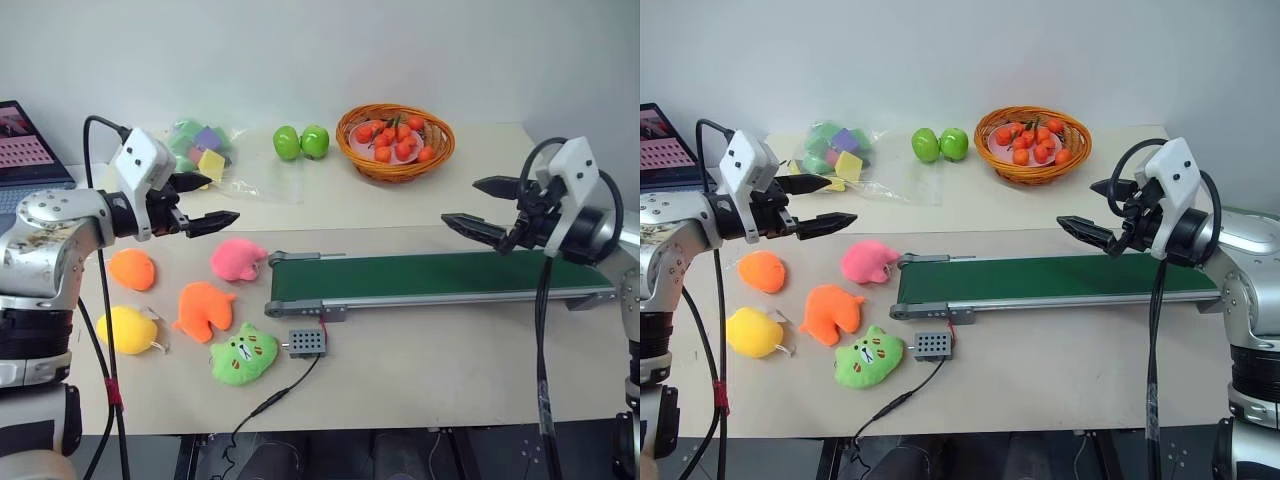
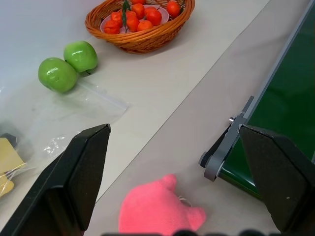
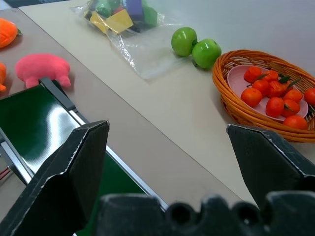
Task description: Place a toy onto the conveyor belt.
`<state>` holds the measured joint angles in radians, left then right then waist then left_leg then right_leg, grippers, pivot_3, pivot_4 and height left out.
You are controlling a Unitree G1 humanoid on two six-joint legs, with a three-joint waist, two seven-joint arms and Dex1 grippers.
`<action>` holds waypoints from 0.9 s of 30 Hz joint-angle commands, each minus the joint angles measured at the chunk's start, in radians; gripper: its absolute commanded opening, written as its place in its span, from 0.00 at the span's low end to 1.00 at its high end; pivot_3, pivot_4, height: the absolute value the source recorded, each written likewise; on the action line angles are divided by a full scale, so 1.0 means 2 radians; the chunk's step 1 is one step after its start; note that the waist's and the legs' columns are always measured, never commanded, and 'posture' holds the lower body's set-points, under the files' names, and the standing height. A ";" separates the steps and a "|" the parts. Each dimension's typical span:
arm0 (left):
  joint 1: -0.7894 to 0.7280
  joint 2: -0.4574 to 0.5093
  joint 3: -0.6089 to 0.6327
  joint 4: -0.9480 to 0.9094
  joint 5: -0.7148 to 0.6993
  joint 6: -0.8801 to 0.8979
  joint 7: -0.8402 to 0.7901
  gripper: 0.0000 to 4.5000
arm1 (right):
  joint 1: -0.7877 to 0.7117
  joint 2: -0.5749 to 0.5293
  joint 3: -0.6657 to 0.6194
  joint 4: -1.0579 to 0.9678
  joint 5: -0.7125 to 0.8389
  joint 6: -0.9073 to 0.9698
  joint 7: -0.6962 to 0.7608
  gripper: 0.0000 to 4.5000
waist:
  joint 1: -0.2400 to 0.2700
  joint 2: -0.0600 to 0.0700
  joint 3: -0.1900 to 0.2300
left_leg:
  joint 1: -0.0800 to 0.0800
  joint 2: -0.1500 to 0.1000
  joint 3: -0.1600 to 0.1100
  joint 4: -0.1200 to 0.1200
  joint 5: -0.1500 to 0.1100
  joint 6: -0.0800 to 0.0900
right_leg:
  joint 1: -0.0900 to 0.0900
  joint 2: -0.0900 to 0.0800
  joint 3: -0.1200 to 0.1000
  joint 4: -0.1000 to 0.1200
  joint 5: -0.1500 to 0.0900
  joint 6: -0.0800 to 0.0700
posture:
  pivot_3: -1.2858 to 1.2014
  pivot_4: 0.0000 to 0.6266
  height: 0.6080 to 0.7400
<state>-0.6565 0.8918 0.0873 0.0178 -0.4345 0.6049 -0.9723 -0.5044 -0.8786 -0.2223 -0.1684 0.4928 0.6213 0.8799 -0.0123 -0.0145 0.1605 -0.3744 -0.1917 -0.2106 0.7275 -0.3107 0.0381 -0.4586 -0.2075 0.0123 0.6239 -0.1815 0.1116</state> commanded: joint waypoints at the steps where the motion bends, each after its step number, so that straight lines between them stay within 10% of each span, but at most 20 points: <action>1: -0.007 -0.003 0.025 -0.007 -0.009 -0.008 0.005 0.99 | -0.006 0.008 -0.010 -0.008 0.008 -0.004 -0.006 1.00 | 0.000 0.000 0.000 | 0.000 0.000 0.000 0.000 0.000 0.000 | 0.000 0.000 0.000 0.000 0.000 0.000 | 0.52 0.24 1.00; 13: -0.061 0.004 0.160 0.188 -0.003 0.029 0.179 0.99 | -0.029 0.030 0.024 0.028 -0.010 -0.025 0.001 1.00 | -0.003 0.000 0.000 | 0.001 0.004 0.001 0.000 -0.001 -0.002 | 0.000 0.004 0.001 -0.001 0.000 0.000 | 0.52 0.24 1.00; 27: 0.158 0.023 0.493 0.250 -0.189 0.293 0.198 0.99 | -0.085 0.054 0.071 0.112 -0.047 -0.072 0.038 1.00 | -0.014 0.000 0.000 | 0.003 0.008 0.003 0.000 -0.003 -0.004 | -0.001 0.008 0.000 0.000 0.001 0.000 | 0.52 0.24 1.00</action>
<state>-0.3745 0.9014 0.9750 0.5026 -0.7694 1.1747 -0.5760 -0.6396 -0.7713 -0.0723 0.0521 0.4070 0.5196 0.9441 -0.0396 -0.0149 0.1602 -0.3682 -0.1743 -0.2038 0.7275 -0.3167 0.0301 -0.4602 -0.1911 0.0135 0.6241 -0.1799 0.1101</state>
